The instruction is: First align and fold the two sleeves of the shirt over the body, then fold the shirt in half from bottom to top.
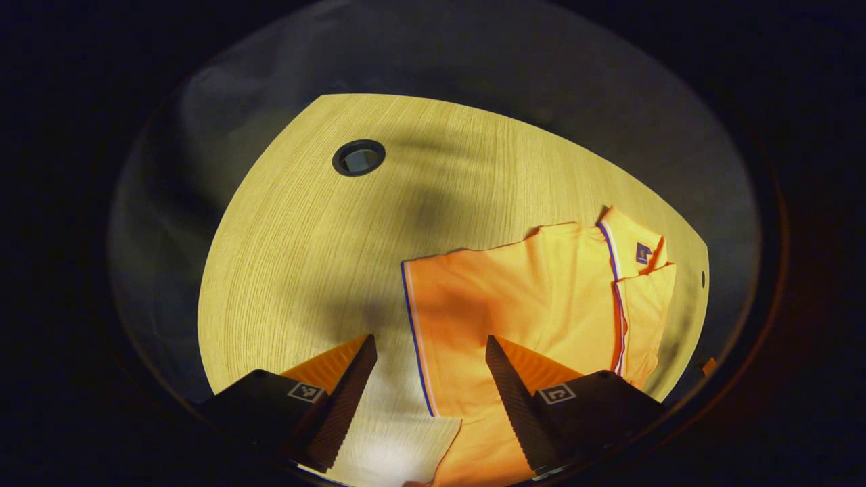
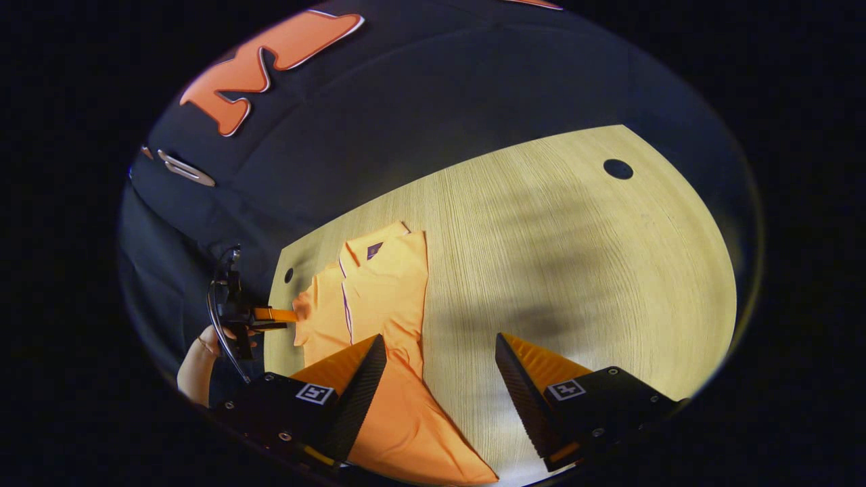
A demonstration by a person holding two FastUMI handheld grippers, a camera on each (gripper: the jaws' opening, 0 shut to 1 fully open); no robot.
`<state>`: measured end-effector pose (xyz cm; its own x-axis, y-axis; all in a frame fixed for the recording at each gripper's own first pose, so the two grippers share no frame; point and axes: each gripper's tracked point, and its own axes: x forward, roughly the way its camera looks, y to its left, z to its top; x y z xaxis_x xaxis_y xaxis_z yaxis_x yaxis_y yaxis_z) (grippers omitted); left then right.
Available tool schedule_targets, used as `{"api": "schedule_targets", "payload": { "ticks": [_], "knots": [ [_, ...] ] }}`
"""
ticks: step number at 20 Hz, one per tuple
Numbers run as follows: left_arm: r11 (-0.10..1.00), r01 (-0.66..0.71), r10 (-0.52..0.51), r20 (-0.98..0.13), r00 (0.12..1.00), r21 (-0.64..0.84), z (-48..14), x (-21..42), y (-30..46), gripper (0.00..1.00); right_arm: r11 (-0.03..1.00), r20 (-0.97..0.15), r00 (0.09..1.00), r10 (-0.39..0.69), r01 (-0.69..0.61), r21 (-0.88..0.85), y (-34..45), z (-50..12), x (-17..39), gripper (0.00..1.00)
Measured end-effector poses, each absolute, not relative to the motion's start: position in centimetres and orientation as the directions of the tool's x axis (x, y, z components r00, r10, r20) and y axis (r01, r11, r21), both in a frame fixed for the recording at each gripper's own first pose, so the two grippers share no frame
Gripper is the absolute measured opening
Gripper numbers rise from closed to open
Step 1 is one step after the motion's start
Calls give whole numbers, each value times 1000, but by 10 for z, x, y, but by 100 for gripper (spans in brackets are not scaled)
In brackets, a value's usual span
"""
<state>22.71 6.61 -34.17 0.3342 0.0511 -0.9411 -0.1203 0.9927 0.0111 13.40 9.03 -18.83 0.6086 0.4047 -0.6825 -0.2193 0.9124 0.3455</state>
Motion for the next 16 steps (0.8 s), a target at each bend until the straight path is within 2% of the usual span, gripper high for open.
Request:
{"api": "schedule_targets", "payload": {
  "ticks": [9,14,16],
  "knots": [
    [993,-114,75,-942,328,39,-347,233,64,99,899,-680,592,432,-217,381,92,-193,136,99],
    [989,-134,104,-937,332,63,-349,231,69,89,893,-679,589,439,-201,403,89,-198,138,98],
    [985,-155,129,-933,337,81,-342,231,71,69,886,-678,581,450,-194,422,89,-203,135,98]
  ]
}}
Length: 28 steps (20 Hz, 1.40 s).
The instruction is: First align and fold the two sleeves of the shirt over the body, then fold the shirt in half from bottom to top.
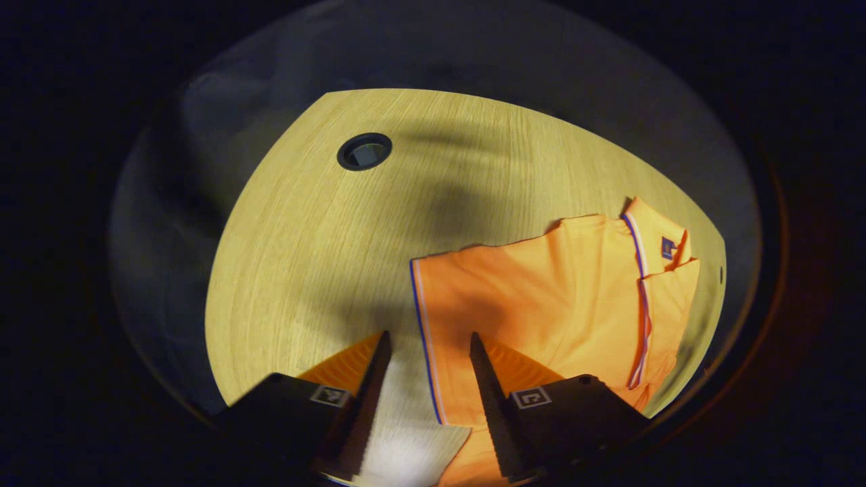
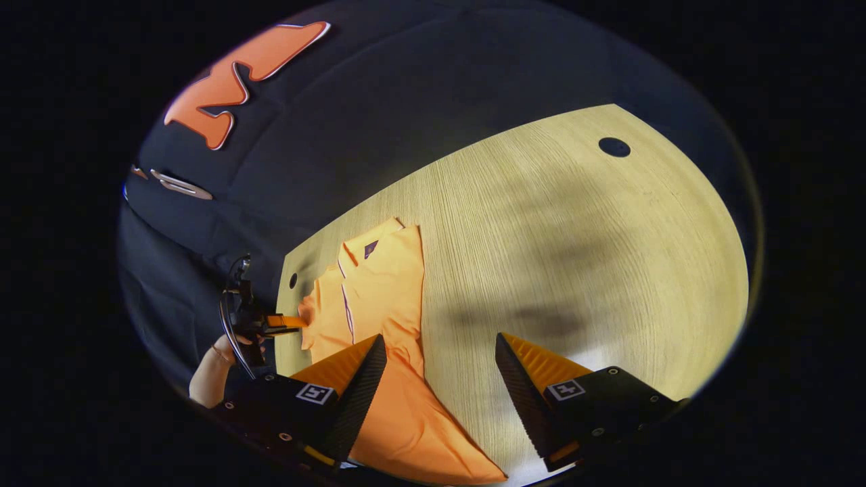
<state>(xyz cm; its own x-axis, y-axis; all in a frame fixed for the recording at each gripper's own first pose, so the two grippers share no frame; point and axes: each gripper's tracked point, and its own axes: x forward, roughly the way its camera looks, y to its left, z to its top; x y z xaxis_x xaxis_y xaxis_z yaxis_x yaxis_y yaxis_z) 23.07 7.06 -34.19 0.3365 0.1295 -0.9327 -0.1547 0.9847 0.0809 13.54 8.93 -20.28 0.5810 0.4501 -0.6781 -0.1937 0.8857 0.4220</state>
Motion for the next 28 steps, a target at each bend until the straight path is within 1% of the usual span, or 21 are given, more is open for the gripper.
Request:
{"api": "schedule_targets", "payload": {
  "ticks": [2,3,4,5,9,10,11,13,15,19,23,26,27,28],
  "knots": [
    [974,-222,131,-927,353,53,-350,231,65,22,885,-686,572,450,-185,427,89,-210,134,99],
    [974,-224,121,-923,365,39,-351,231,62,4,884,-688,568,452,-180,432,88,-212,133,98],
    [983,-180,110,-915,387,42,-345,228,58,1,879,-685,567,458,-178,441,88,-212,133,98],
    [989,-144,97,-916,389,44,-349,227,59,1,877,-680,570,461,-178,445,88,-212,133,98],
    [986,-164,67,-911,407,-1,-345,230,48,1,880,-676,580,454,-173,442,85,-211,136,98],
    [988,-152,57,-909,413,-7,-340,230,46,1,878,-673,582,457,-176,444,85,-211,135,100],
    [990,-141,60,-906,419,0,-334,229,45,1,877,-670,584,459,-178,446,85,-210,135,98],
    [993,-117,57,-892,448,4,-319,232,40,1,876,-667,585,462,-182,447,86,-208,134,98],
    [994,-111,30,-882,470,-25,-304,234,29,1,873,-662,587,466,-182,452,85,-206,133,98],
    [994,-37,-67,-868,491,-98,-282,233,-23,1,872,-652,599,464,-179,456,79,-204,131,98],
    [977,60,-208,-860,466,-204,-272,229,-104,1,867,-651,597,469,-169,469,75,-207,123,98],
    [960,100,-280,-851,444,-263,-281,230,-154,1,870,-658,597,460,-156,467,71,-212,119,98],
    [952,103,-304,-848,434,-288,-282,227,-165,9,871,-658,598,457,-152,467,69,-213,116,98],
    [946,98,-320,-847,425,-308,-284,225,-173,13,871,-658,600,456,-149,467,67,-213,114,98]
  ]
}}
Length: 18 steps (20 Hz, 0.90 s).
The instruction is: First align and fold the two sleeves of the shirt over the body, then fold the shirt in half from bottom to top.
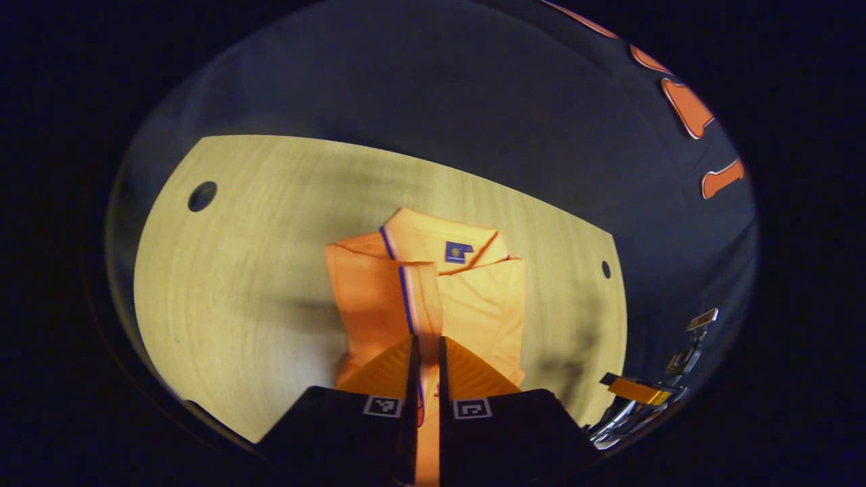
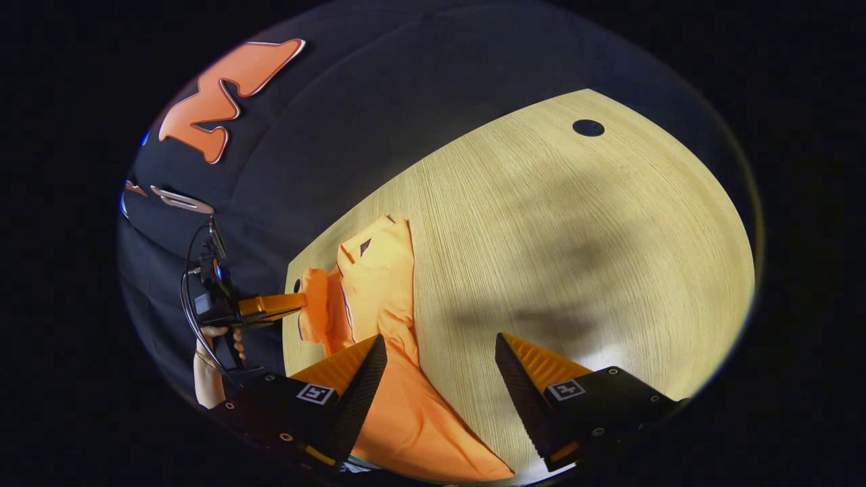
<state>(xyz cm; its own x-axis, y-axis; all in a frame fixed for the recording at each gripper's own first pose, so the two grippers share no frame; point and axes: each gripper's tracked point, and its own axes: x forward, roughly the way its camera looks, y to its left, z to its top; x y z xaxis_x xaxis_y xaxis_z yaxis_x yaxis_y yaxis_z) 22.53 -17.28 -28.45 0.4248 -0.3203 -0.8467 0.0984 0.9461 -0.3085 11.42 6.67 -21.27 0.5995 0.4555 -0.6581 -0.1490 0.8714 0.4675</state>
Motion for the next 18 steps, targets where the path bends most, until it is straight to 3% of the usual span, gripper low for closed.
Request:
{"api": "schedule_targets", "payload": {
  "ticks": [2,5,11,18],
  "knots": [
    [934,79,-350,-846,402,-349,-286,218,-180,35,873,-659,602,452,-145,466,66,-212,111,98],
    [924,44,-364,-841,400,-379,-280,209,-177,100,886,-667,606,433,-148,439,64,-215,105,98],
    [927,68,-361,-828,430,-369,-267,176,-150,99,900,-675,609,417,-175,398,76,-213,87,98],
    [944,188,-330,-805,492,-272,-252,70,-115,99,949,-715,626,312,-239,205,73,-224,22,99]
  ]
}}
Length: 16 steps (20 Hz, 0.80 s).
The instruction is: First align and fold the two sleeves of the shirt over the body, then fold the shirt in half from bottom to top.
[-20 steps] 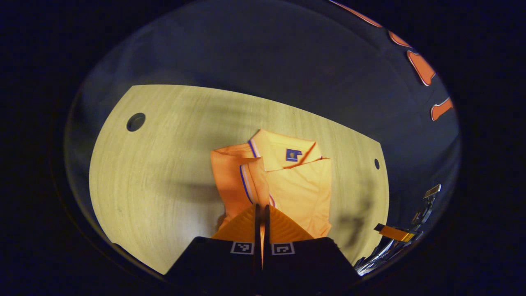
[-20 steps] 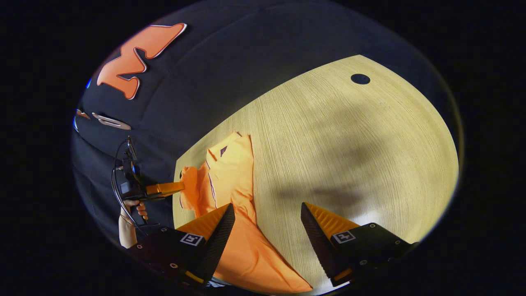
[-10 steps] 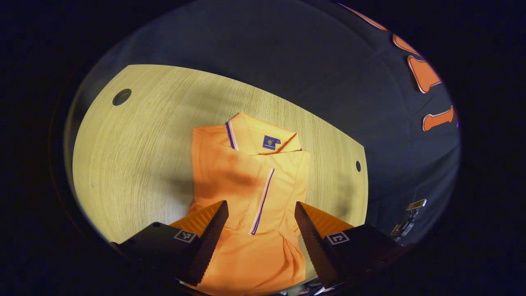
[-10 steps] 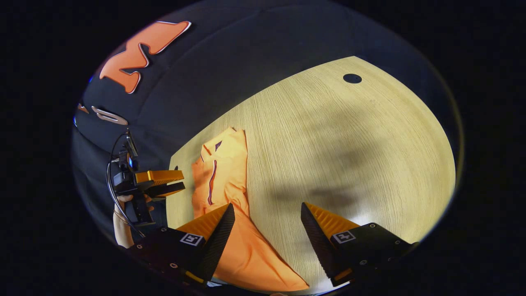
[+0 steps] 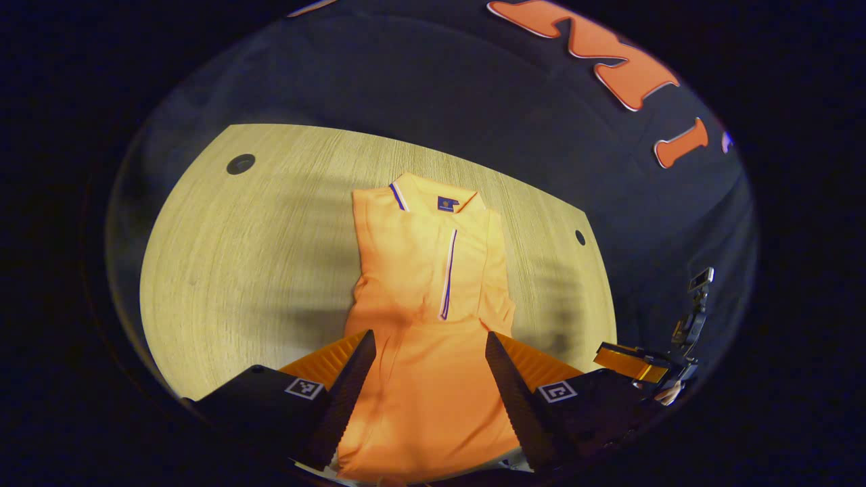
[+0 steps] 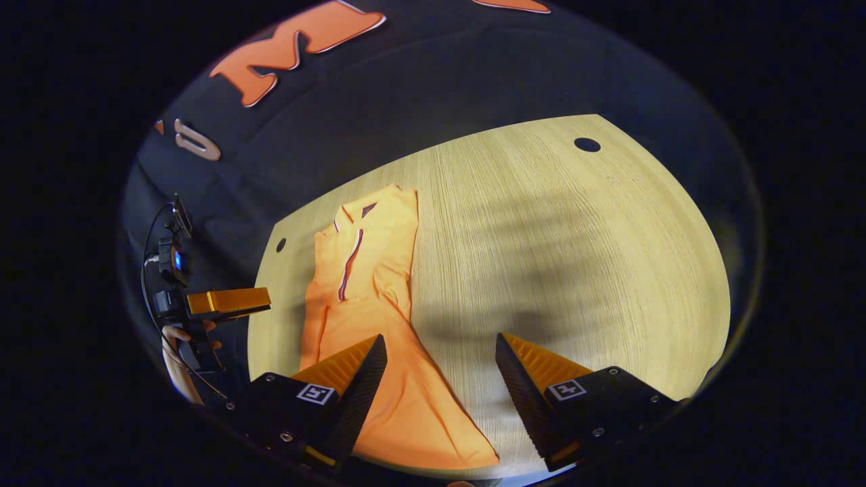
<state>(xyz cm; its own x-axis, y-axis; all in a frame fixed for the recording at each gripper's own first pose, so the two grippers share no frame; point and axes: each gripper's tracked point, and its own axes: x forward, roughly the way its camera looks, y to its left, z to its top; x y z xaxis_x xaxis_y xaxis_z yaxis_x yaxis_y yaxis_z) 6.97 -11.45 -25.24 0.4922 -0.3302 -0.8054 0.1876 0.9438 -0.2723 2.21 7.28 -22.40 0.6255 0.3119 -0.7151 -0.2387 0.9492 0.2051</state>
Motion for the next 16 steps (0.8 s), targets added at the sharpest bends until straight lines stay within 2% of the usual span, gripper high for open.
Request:
{"api": "schedule_targets", "payload": {
  "ticks": [3,7,12,16],
  "knots": [
    [959,203,-278,-795,539,-197,-253,9,-86,99,957,-760,603,242,-277,85,63,-247,-27,99],
    [975,169,-216,-810,546,-147,-274,-75,-64,99,956,-834,527,163,-293,1,57,-290,-96,99],
    [980,158,-178,-871,459,-117,-316,-163,-66,98,927,-898,434,74,-362,-98,64,-341,-137,99],
    [984,141,-161,-900,405,-113,-336,-187,-77,99,915,-921,388,33,-382,-129,66,-361,-142,99]
  ]
}}
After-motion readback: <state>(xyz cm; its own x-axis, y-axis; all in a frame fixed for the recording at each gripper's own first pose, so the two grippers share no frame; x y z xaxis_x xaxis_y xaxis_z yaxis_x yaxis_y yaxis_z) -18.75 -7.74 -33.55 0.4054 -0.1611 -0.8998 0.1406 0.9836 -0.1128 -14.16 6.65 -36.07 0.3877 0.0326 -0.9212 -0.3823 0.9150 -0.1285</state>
